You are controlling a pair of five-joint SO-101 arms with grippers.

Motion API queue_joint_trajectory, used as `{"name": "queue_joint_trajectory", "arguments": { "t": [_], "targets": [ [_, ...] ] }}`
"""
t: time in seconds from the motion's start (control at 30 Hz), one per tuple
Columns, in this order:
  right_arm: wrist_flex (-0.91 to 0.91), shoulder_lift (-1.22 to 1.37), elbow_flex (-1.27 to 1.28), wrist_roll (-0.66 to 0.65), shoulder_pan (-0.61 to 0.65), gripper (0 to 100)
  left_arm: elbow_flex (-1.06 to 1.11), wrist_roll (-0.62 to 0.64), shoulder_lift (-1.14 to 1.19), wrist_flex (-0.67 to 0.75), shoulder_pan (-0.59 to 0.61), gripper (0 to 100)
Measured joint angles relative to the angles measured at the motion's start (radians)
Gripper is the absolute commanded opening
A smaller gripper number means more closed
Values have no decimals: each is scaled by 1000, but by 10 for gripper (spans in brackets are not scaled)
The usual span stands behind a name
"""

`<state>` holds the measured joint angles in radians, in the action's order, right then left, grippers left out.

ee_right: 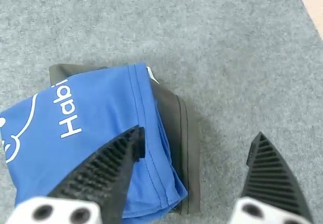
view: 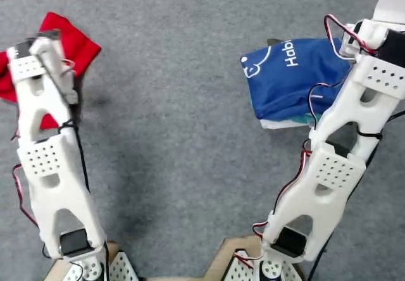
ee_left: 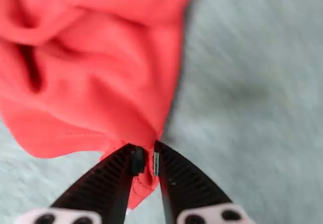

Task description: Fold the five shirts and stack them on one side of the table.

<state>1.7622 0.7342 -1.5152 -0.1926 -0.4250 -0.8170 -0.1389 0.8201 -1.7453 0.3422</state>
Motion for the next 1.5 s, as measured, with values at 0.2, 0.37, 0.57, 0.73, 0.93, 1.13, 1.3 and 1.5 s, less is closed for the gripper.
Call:
{"name": "queue_joint_trajectory", "arguments": {
  "t": [0.2,0.37,0.57,0.73,0.93,1.13,1.3,1.5],
  "targets": [
    [0,0,0,0,44,325,437,-15,-341,37,-213,28],
    [0,0,0,0,86,325,801,-41,-700,130,-410,29],
    [0,0,0,0,138,325,1195,-204,-1151,144,-601,41],
    [0,0,0,0,232,324,1353,-196,-1510,143,-539,243],
    [2,0,15,31,468,325,1432,-9,-1854,143,-193,302],
    [-14,6,262,40,839,323,1550,2,-1941,153,203,300],
    [-175,49,605,40,1097,322,1706,-38,-1901,292,506,300],
    [-348,160,772,40,1169,138,1772,-121,-1789,408,654,300]
  ]
}}
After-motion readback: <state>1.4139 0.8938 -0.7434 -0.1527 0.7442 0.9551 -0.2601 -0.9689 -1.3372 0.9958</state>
